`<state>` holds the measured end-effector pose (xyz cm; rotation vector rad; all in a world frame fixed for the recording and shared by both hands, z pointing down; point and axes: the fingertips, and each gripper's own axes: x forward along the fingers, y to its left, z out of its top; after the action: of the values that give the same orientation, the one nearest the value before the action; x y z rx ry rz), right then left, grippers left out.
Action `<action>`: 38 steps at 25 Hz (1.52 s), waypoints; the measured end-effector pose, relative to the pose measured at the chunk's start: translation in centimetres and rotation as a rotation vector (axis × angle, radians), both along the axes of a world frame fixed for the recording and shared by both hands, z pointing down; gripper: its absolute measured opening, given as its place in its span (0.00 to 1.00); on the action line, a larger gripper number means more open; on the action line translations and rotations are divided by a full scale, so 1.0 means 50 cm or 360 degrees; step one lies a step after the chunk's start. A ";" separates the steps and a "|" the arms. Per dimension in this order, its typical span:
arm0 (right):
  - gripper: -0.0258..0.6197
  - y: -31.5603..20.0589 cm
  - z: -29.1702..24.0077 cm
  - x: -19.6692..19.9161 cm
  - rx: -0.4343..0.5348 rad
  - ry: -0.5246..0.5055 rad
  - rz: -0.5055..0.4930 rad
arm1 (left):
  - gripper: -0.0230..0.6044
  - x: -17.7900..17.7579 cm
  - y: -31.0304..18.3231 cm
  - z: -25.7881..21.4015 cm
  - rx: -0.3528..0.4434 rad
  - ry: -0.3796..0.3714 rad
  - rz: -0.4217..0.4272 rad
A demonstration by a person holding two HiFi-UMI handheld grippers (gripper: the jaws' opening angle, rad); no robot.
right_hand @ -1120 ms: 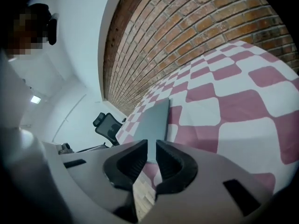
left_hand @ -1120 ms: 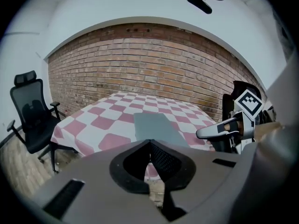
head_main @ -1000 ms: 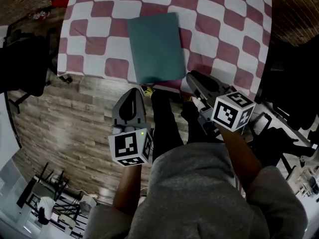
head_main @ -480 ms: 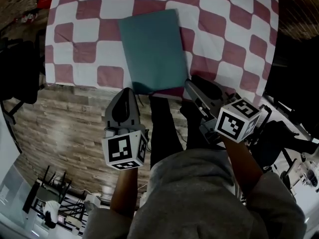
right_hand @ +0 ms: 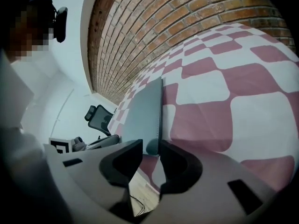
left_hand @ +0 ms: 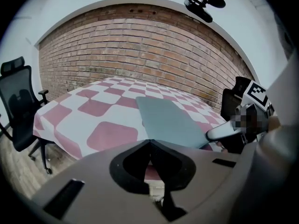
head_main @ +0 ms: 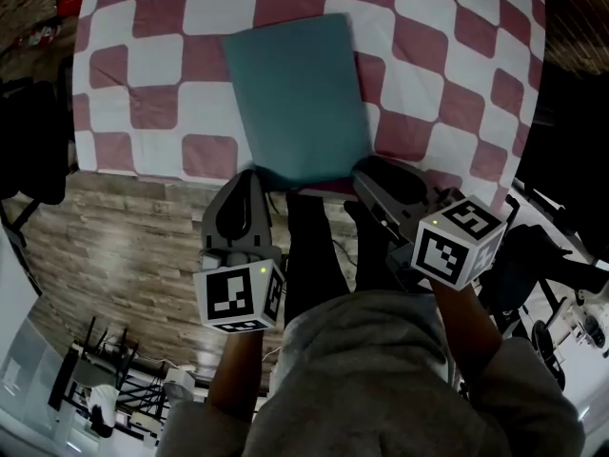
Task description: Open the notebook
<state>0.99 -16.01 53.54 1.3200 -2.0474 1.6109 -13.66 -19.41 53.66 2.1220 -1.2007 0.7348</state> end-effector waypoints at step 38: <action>0.24 -0.085 -0.206 -0.254 0.0436 -0.0288 -0.0337 | 0.05 -0.121 -0.023 -0.113 0.0110 0.0042 -0.0025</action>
<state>-11.69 -20.26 43.23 1.0191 -2.4949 1.4436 -19.72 -20.56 47.98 2.1689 -1.2436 0.6651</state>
